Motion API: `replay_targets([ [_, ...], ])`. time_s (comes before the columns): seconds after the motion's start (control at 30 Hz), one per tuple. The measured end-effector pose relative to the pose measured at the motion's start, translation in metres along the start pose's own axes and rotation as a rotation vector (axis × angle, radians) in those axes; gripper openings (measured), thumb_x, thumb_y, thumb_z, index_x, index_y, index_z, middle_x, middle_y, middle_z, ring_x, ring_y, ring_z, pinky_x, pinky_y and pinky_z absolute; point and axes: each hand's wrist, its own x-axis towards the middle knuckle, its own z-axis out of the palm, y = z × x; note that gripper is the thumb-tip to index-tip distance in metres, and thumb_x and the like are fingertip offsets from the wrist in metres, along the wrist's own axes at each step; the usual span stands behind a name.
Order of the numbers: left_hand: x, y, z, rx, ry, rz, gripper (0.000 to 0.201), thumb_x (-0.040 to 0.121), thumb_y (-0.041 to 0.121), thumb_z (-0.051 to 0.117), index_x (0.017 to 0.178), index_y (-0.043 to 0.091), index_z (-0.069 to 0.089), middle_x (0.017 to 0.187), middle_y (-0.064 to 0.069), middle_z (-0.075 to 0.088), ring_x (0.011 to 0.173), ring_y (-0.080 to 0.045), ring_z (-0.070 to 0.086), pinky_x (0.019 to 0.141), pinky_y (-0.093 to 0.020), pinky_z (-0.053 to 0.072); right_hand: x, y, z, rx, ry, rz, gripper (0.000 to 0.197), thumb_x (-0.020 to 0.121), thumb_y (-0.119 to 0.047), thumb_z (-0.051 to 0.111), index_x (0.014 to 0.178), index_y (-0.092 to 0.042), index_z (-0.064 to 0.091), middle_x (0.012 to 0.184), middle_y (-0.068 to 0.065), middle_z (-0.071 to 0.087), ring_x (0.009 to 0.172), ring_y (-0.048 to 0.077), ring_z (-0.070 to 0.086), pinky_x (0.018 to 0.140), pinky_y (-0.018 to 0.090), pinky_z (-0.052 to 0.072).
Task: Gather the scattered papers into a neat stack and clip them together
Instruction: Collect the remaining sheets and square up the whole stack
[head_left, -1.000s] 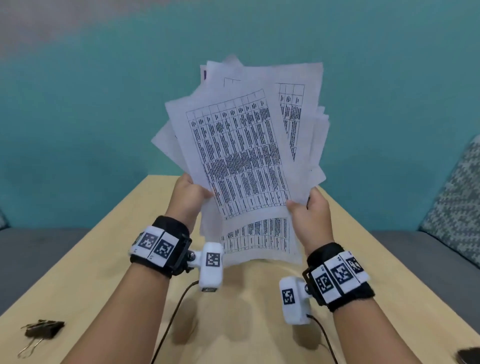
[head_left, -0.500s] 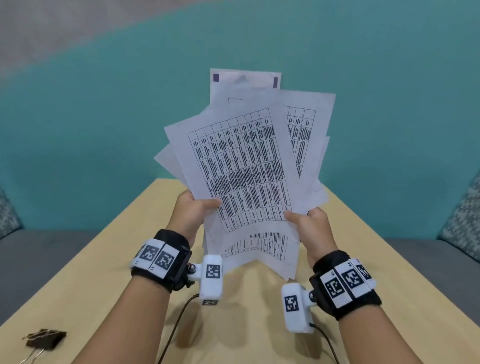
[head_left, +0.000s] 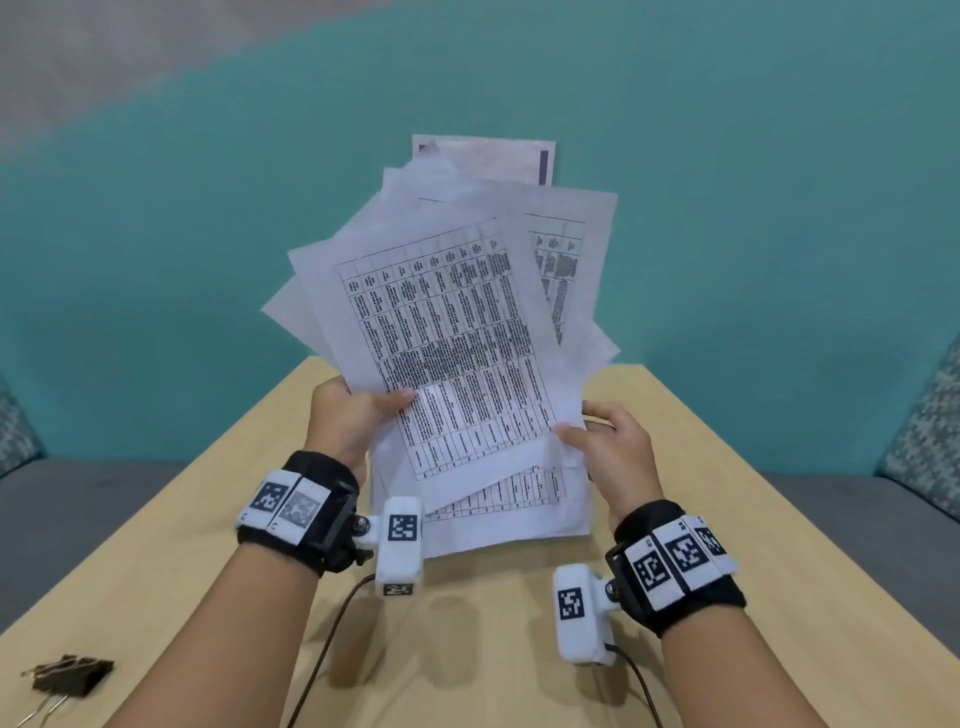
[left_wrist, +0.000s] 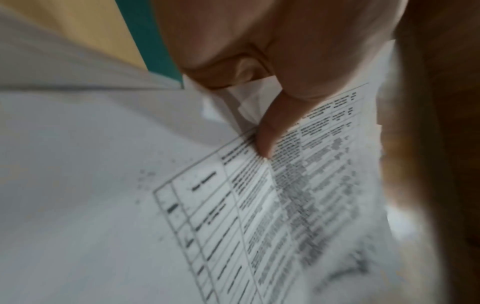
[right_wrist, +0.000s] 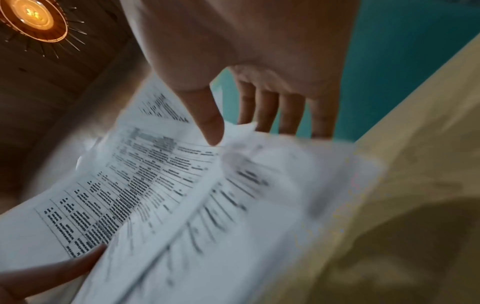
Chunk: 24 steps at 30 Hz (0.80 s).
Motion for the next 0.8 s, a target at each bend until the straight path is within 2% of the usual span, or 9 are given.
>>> replay_targets([
  [0.1, 0.0, 0.008, -0.003, -0.133, 0.12, -0.053, 0.023, 0.082, -0.014, 0.073, 0.092, 0.005, 0.065, 0.102, -0.02, 0.074, 0.09, -0.032, 0.074, 0.081, -0.043, 0.061, 0.003, 0.001, 0.0, 0.028, 0.084, -0.006, 0.044, 0.089, -0.034, 0.075, 0.128, -0.023, 0.056, 0.126, 0.0, 0.063, 0.113, 0.017, 0.06, 0.094, 0.034, 0.045],
  [0.2, 0.0, 0.018, -0.006, -0.244, 0.227, -0.116, 0.033, 0.083, -0.01, 0.074, 0.114, -0.006, 0.063, 0.101, -0.019, 0.07, 0.074, -0.024, 0.073, 0.058, -0.031, 0.06, -0.003, -0.005, 0.0, 0.17, 0.02, 0.119, 0.055, 0.087, -0.059, 0.067, 0.131, -0.028, 0.055, 0.131, -0.002, 0.06, 0.12, 0.02, 0.055, 0.103, 0.05, 0.046],
  [0.27, 0.002, 0.022, -0.01, -0.32, 0.283, -0.167, 0.056, 0.078, -0.005, 0.079, 0.129, -0.004, 0.054, 0.119, -0.019, 0.064, 0.099, -0.031, 0.068, 0.08, -0.048, 0.06, -0.008, -0.011, 0.002, 0.32, -0.134, 0.199, 0.058, 0.087, -0.064, 0.062, 0.133, -0.029, 0.055, 0.132, 0.001, 0.059, 0.124, 0.025, 0.054, 0.104, 0.057, 0.046],
  [0.33, 0.001, 0.025, -0.011, -0.382, 0.285, -0.196, 0.071, 0.071, -0.001, 0.083, 0.135, 0.001, 0.053, 0.136, -0.018, 0.056, 0.117, -0.041, 0.059, 0.094, -0.066, 0.05, -0.017, -0.015, 0.01, 0.429, -0.283, 0.237, 0.059, 0.087, -0.062, 0.063, 0.133, -0.025, 0.06, 0.13, 0.004, 0.064, 0.125, 0.027, 0.057, 0.105, 0.059, 0.045],
  [0.4, 0.0, 0.025, -0.009, -0.421, 0.251, -0.22, 0.068, 0.068, -0.001, 0.083, 0.132, 0.002, 0.057, 0.134, -0.018, 0.058, 0.114, -0.044, 0.063, 0.092, -0.07, 0.049, -0.028, -0.015, 0.023, 0.462, -0.368, 0.237, 0.057, 0.085, -0.055, 0.069, 0.132, -0.023, 0.064, 0.125, 0.004, 0.071, 0.123, 0.027, 0.062, 0.104, 0.057, 0.048],
  [0.5, -0.009, 0.028, 0.004, -0.436, 0.171, -0.234, 0.045, 0.079, -0.008, 0.074, 0.123, -0.005, 0.062, 0.119, -0.025, 0.07, 0.099, -0.044, 0.073, 0.085, -0.067, 0.056, -0.041, -0.009, 0.041, 0.537, -0.37, 0.251, 0.047, 0.088, -0.039, 0.073, 0.132, -0.026, 0.065, 0.121, 0.003, 0.075, 0.118, 0.026, 0.067, 0.096, 0.049, 0.056],
  [0.57, -0.013, 0.027, 0.01, -0.441, 0.121, -0.232, 0.057, 0.074, -0.007, 0.077, 0.128, -0.005, 0.058, 0.12, -0.025, 0.07, 0.102, -0.042, 0.073, 0.085, -0.066, 0.056, -0.045, -0.009, 0.044, 0.631, -0.371, 0.251, 0.042, 0.088, -0.032, 0.073, 0.129, -0.028, 0.066, 0.121, 0.003, 0.075, 0.118, 0.027, 0.067, 0.103, 0.05, 0.051],
  [0.63, -0.013, 0.024, 0.015, -0.449, 0.093, -0.205, 0.066, 0.069, -0.006, 0.079, 0.131, -0.007, 0.056, 0.125, -0.024, 0.069, 0.105, -0.04, 0.072, 0.089, -0.06, 0.057, -0.047, -0.012, 0.042, 0.686, -0.387, 0.231, 0.039, 0.089, -0.026, 0.072, 0.128, -0.024, 0.067, 0.121, 0.005, 0.075, 0.116, 0.027, 0.069, 0.105, 0.049, 0.05],
  [0.8, -0.026, 0.029, 0.027, -0.398, -0.046, -0.169, 0.038, 0.086, -0.012, 0.063, 0.124, -0.011, 0.063, 0.118, -0.023, 0.073, 0.104, -0.037, 0.074, 0.089, -0.05, 0.061, -0.036, -0.017, 0.035, 0.697, -0.333, 0.241, 0.045, 0.083, -0.02, 0.079, 0.125, -0.006, 0.069, 0.12, 0.016, 0.073, 0.113, 0.035, 0.07, 0.107, 0.053, 0.047],
])
